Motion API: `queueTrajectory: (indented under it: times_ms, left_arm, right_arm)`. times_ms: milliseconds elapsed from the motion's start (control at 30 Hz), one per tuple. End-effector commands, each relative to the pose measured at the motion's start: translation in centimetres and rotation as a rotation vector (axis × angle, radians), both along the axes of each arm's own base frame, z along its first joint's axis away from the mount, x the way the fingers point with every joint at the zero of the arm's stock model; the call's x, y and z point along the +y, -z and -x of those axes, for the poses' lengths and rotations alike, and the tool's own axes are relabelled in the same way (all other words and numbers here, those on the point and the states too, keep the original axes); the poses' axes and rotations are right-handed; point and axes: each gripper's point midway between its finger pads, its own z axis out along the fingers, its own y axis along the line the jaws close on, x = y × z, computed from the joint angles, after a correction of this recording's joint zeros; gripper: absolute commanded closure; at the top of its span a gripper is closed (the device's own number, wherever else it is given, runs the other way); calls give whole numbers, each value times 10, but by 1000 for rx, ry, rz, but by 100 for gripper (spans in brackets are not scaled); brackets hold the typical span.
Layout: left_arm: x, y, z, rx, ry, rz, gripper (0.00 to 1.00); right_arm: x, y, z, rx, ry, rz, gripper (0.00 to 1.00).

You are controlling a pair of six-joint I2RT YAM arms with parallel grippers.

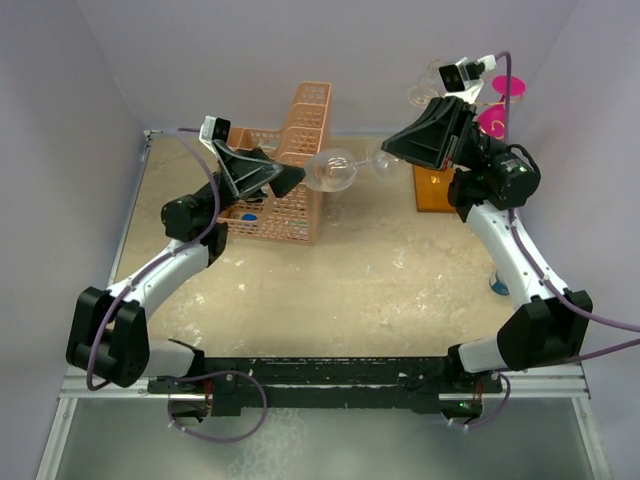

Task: Take the wine glass off the wine glass rack
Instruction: Place the wine glass at the center of the board.

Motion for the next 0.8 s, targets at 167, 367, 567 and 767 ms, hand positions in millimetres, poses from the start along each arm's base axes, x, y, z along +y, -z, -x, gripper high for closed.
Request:
queueTrajectory:
  times_ms: [167,367,567,767]
  left_arm:
    - [1,-23,53,-163,184,120,36]
    - [-3,-26,68,-205,213,109,47]
    - [-11,-31,85,-242,243,101,50]
    - [-8,-38,88,-265,223,110,56]
  right_arm:
    - [-11,-23,33,-111,-54,-87,100]
    - [-13,-21,38,-120,-90,-94,100]
    - [-14,-19,41,-116,-107,-96,100]
    - [-15,-17,44,-112,-115,-92,100]
